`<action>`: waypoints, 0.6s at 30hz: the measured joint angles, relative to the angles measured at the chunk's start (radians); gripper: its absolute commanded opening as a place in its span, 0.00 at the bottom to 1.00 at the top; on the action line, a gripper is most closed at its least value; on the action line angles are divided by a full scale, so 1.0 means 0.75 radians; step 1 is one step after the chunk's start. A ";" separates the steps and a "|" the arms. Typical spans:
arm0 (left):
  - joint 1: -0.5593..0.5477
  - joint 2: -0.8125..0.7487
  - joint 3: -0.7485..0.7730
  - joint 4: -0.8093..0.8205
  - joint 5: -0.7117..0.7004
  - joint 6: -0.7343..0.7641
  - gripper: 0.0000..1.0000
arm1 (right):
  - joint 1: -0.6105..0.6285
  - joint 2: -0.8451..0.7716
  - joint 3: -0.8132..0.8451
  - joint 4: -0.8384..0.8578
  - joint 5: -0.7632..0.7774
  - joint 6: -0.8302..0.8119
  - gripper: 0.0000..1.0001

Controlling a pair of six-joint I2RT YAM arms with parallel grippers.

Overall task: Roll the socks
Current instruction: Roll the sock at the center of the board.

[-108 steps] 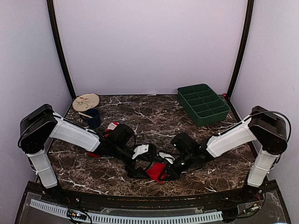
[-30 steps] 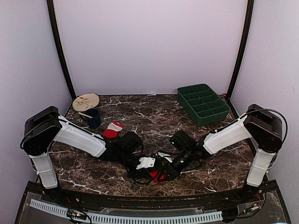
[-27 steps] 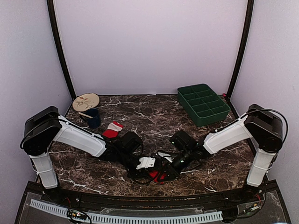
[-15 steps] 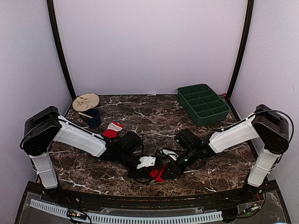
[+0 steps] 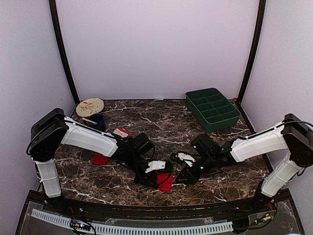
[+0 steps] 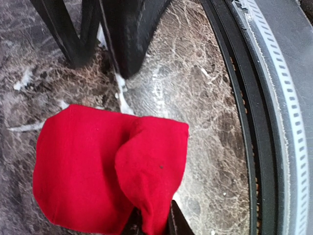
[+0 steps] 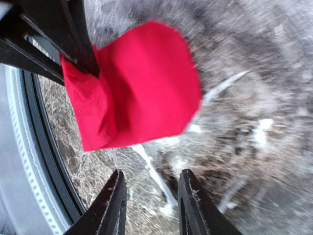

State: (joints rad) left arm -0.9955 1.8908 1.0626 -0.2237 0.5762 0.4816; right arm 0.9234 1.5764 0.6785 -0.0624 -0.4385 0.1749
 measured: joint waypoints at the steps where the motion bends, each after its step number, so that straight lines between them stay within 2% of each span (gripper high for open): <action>1: 0.006 0.009 0.015 -0.025 0.015 0.000 0.15 | 0.000 -0.027 -0.010 0.002 0.026 -0.003 0.34; 9: 0.076 0.100 0.117 -0.195 0.204 -0.023 0.15 | 0.035 -0.171 -0.081 0.037 0.230 -0.004 0.34; 18: 0.132 0.208 0.232 -0.364 0.359 -0.024 0.13 | 0.257 -0.245 -0.128 0.083 0.493 0.032 0.35</action>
State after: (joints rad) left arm -0.8963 2.0468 1.2366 -0.4969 0.8455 0.4637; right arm 1.1164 1.3930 0.5823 0.0002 -0.0685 0.1989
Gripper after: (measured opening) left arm 0.134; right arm 0.347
